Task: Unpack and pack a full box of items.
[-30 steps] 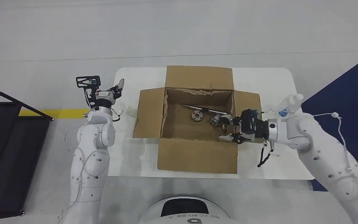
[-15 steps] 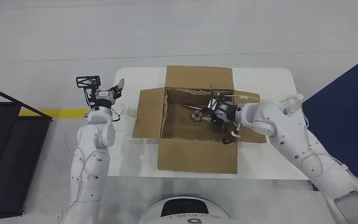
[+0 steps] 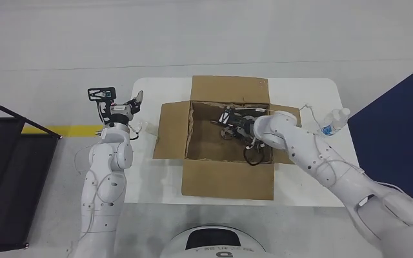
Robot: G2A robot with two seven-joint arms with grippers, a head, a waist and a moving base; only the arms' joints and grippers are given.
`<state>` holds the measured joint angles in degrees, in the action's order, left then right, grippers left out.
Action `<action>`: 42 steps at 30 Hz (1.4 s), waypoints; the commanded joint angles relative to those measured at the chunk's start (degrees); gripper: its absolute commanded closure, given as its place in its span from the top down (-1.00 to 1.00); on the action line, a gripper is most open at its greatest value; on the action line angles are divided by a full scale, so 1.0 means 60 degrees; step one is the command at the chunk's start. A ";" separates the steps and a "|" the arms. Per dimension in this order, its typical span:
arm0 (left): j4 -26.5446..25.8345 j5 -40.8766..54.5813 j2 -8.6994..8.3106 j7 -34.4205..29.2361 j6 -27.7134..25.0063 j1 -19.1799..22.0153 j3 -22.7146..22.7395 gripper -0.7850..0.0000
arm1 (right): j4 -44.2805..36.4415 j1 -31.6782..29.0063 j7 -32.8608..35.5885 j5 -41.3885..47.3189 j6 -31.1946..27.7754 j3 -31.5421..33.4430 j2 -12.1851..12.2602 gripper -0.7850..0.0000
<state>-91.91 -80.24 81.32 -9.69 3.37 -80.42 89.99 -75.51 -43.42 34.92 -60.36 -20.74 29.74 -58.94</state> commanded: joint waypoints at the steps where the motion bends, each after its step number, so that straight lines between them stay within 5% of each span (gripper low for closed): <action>1: 0.0000 0.0000 0.0000 0.0000 0.0000 0.0000 0.0000 1.00 | 0.0296 0.0124 0.0171 -0.0062 0.0011 -0.0118 -0.0145 0.00; 11: 0.0000 0.0000 0.0000 0.0000 0.0000 0.0000 0.0000 1.00 | 0.1341 0.0499 0.0755 0.0082 -0.0245 -0.0361 -0.0686 -0.34; 13: 0.0000 0.0000 0.0000 0.0000 0.0000 0.0000 0.0000 1.00 | 0.1450 0.0537 0.0815 0.0096 -0.0315 -0.0364 -0.0756 -0.55; 14: 0.0000 0.0000 0.0000 0.0000 0.0000 0.0000 0.0000 1.00 | 0.1496 0.0550 0.0822 0.0095 -0.0336 -0.0358 -0.0786 -0.91; 15: 0.0000 0.0000 0.0000 0.0000 0.0000 0.0000 0.0000 1.00 | 0.1535 0.0559 0.0824 0.0087 -0.0353 -0.0348 -0.0812 -1.00; 21: 0.0000 0.0000 0.0000 0.0000 0.0000 0.0000 0.0000 1.00 | 0.1300 0.0427 0.0598 0.0032 -0.0538 0.0019 -0.0748 -1.00; 28: 0.0000 0.0000 0.0000 0.0000 0.0000 0.0000 0.0000 1.00 | -0.0735 -0.0787 0.0134 -0.0529 -0.0886 0.1344 0.0026 -1.00; 34: 0.0000 0.0000 0.0000 0.0000 0.0000 0.0000 0.0000 1.00 | -0.3394 -0.2975 -0.0636 -0.1424 -0.0651 0.3519 0.0975 -1.00; 42: 0.0000 0.0000 0.0000 0.0000 0.0000 0.0000 0.0000 1.00 | -0.5966 -0.6897 -0.4313 -0.1789 -0.0556 0.7886 0.1911 -1.00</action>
<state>-91.91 -80.24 81.32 -9.69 3.37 -80.42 89.99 -110.23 -80.73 11.87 -71.41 -24.31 72.13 -47.93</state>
